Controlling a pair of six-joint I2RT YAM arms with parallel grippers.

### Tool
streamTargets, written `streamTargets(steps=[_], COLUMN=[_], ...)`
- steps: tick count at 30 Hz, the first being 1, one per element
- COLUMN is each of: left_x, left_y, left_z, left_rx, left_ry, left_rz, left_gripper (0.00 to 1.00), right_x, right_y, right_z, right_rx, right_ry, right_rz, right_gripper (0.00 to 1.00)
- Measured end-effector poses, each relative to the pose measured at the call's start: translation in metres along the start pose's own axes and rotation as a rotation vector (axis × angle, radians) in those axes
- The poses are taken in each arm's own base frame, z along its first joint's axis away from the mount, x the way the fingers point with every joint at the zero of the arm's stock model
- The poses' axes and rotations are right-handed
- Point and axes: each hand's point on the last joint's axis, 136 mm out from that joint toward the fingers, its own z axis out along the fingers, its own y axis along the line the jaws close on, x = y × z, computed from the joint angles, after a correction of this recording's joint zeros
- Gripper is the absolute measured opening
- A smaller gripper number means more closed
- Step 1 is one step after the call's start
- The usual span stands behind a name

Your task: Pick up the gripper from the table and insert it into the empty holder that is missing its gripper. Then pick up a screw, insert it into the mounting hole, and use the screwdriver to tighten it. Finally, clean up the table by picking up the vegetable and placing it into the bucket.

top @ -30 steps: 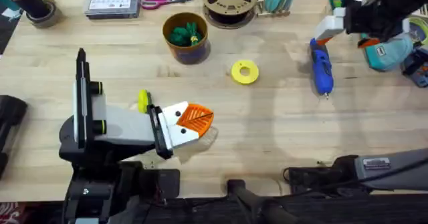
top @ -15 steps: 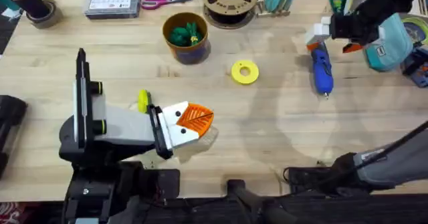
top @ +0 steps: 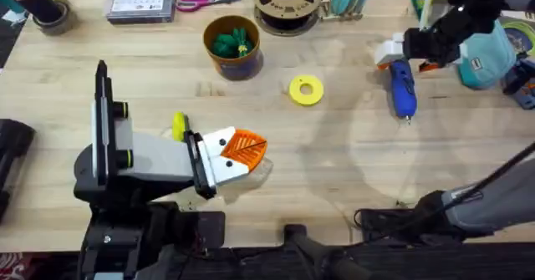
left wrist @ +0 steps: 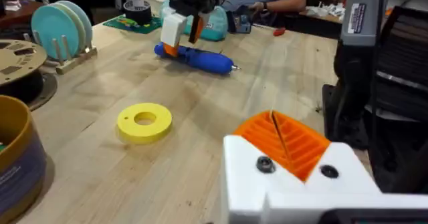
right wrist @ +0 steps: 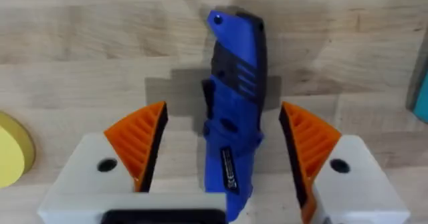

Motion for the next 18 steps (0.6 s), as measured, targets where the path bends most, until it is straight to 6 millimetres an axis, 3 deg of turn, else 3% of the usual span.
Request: streamTargets(steps=[13,18], left_x=[0.000,0.000], left_y=[0.000,0.000], left_z=[0.000,0.000], left_rx=[0.000,0.000], left_ry=[0.000,0.000], left_rz=[0.000,0.000], left_gripper=[0.004,0.004], right_x=[0.006,0.006], right_y=[-0.008,-0.009], right_z=[0.036,0.038], right_rx=[0.002,0.002], right_ry=[0.069,0.071], right_rz=[0.019,0.009], right_gripper=[0.995,0.995])
